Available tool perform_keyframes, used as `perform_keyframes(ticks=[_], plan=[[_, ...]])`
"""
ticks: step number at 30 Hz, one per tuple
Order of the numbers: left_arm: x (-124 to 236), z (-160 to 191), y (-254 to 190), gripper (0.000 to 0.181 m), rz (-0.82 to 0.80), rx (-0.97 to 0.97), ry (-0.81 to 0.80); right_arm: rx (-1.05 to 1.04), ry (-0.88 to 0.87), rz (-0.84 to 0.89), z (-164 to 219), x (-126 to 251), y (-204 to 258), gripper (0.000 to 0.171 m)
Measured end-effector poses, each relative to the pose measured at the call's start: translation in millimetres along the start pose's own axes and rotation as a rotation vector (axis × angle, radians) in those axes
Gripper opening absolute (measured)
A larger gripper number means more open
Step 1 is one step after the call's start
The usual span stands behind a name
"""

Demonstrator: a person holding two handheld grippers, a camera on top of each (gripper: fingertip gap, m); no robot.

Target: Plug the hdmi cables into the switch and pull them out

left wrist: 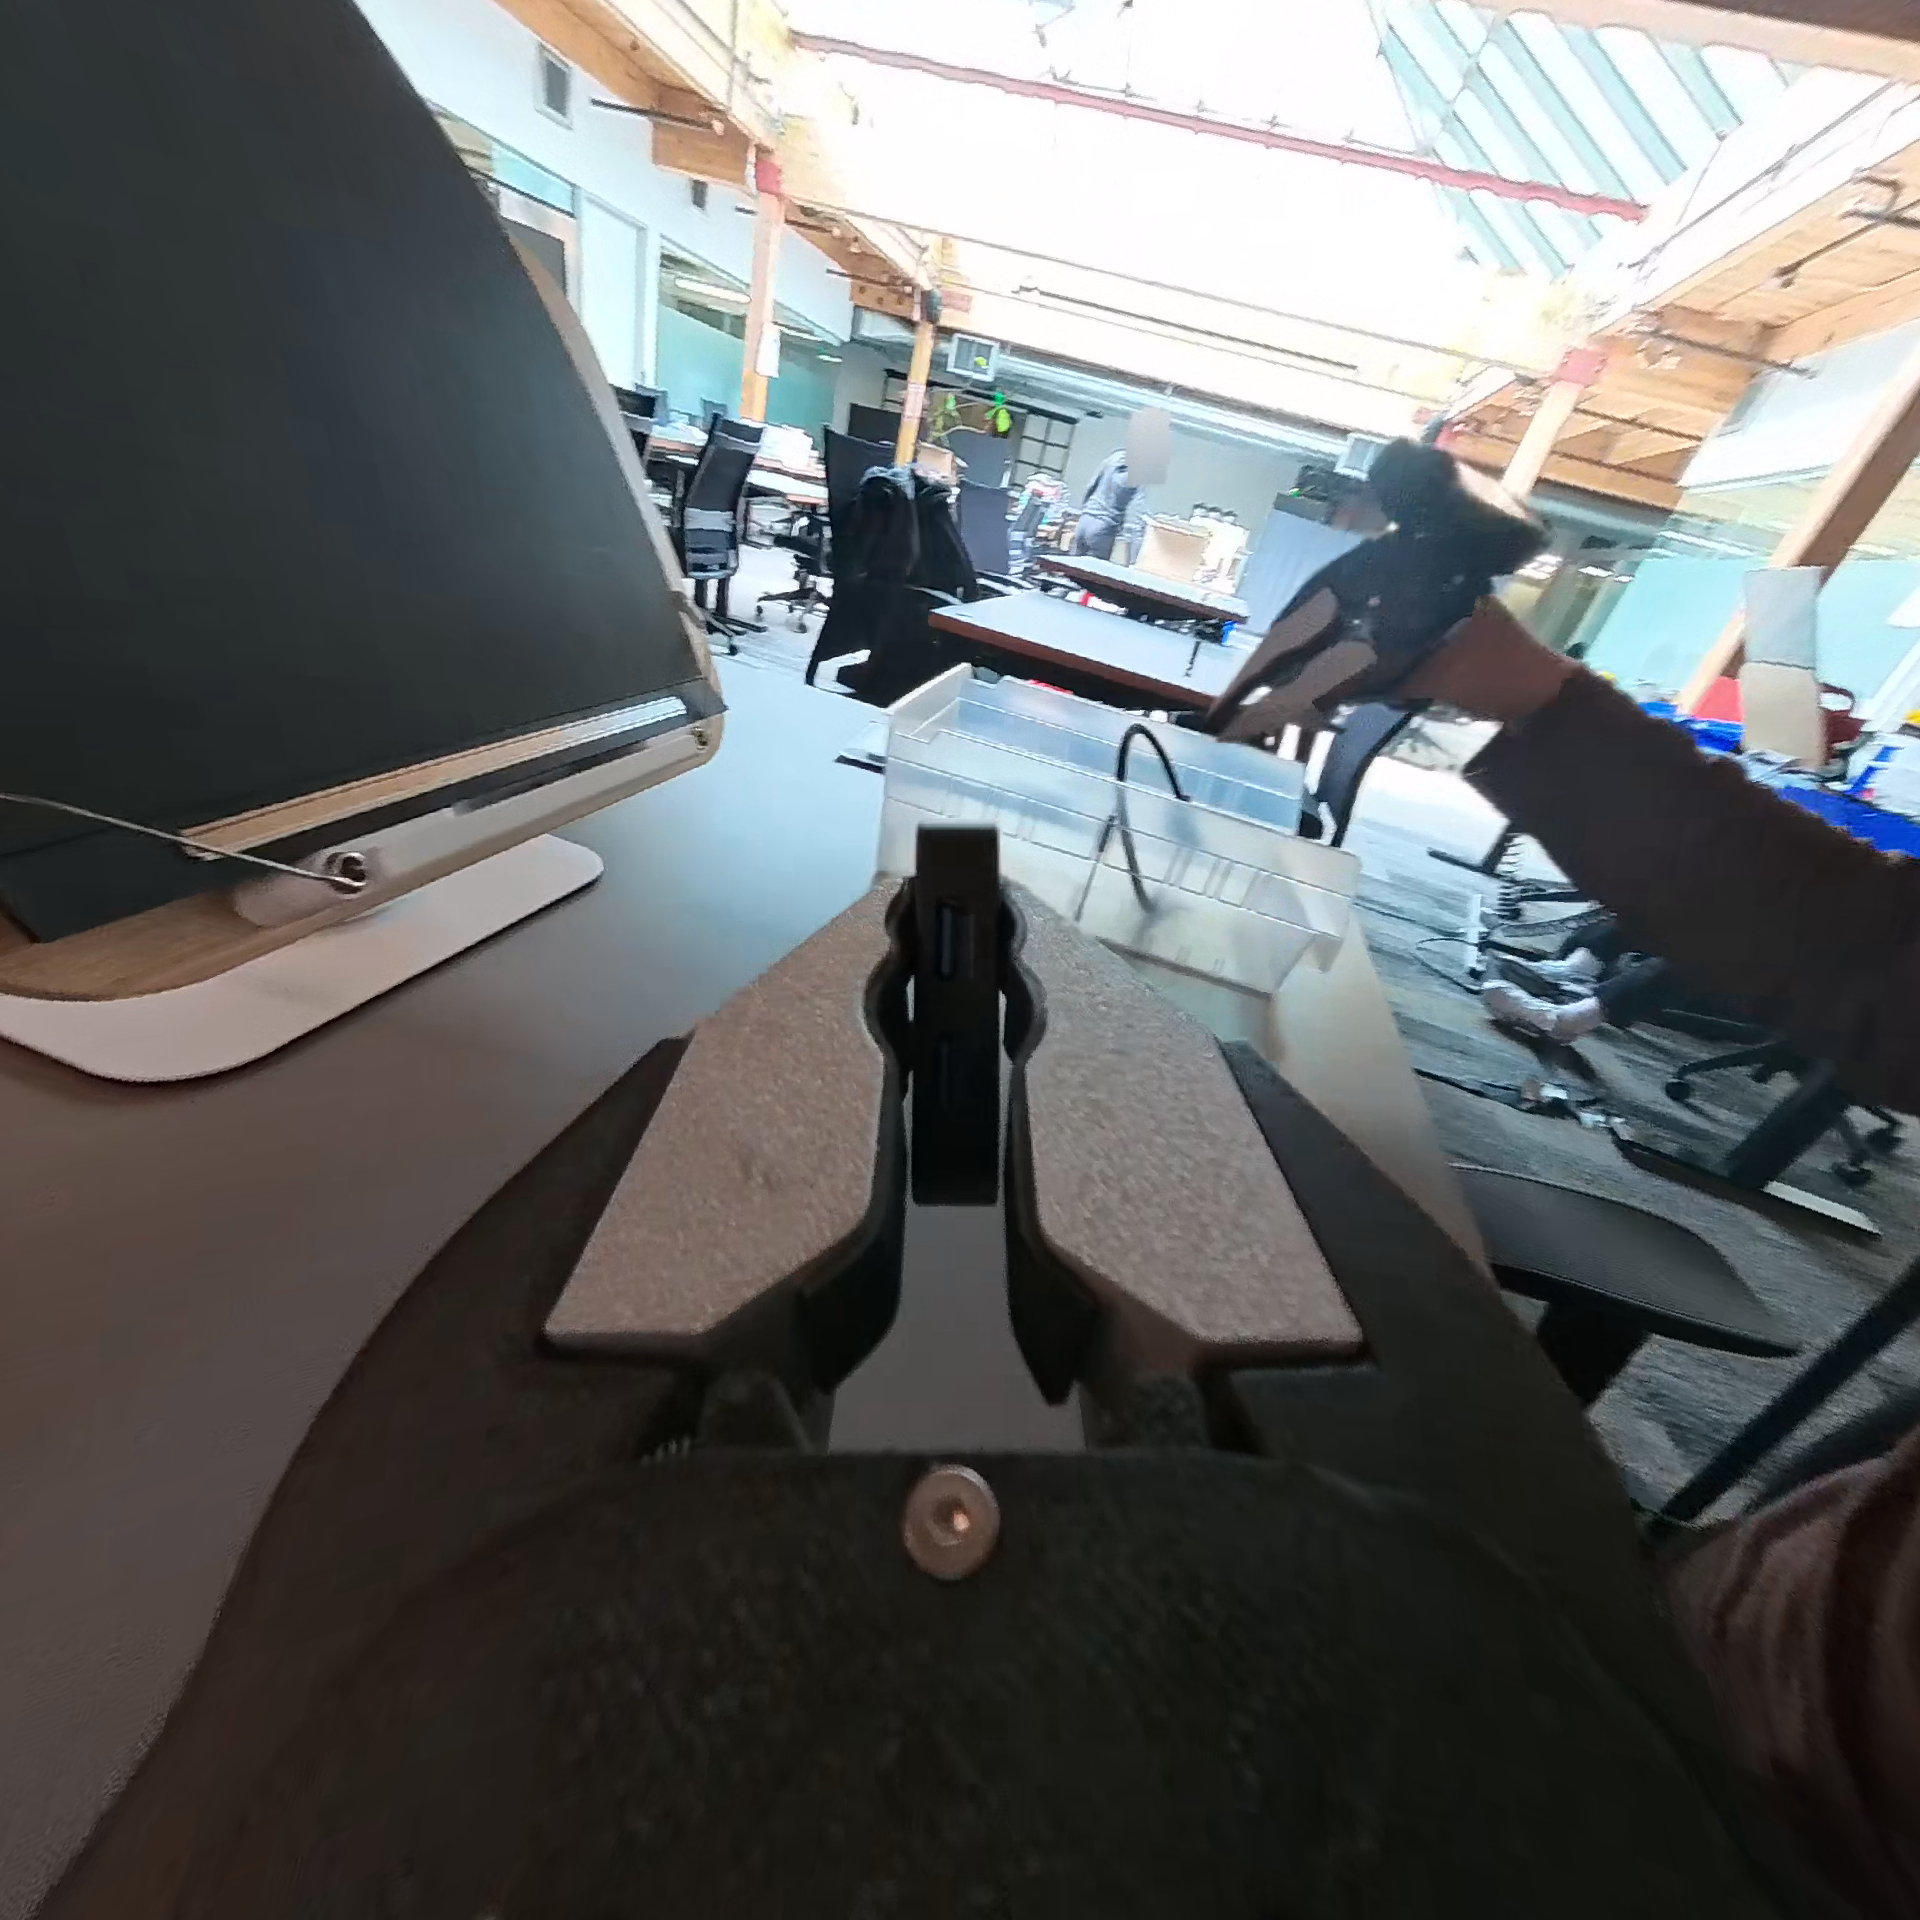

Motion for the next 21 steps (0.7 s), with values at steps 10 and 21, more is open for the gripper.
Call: perform_keyframes(ticks=[10,21], plan=[[-13.3,4.8,-28.3,0.011,0.281,-0.002,0.011,0.059,-0.648,-0.393,-151.0,65.9,109.4,0.028],[-31.4,18.0,-61.6,0.012,0.364,-0.203,0.109,0.210,-0.755,-0.761,-259.1,29.5,232.9,0.012]])
Point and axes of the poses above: each gripper's, where its closed fingertips meet, x back along the fingers, z out of its underside, y = z × x across the jaws, the point moved 6 cm from there along x, back along the fingers, and after that the axes turned 8 degrees about y, right-handed, at the moved point
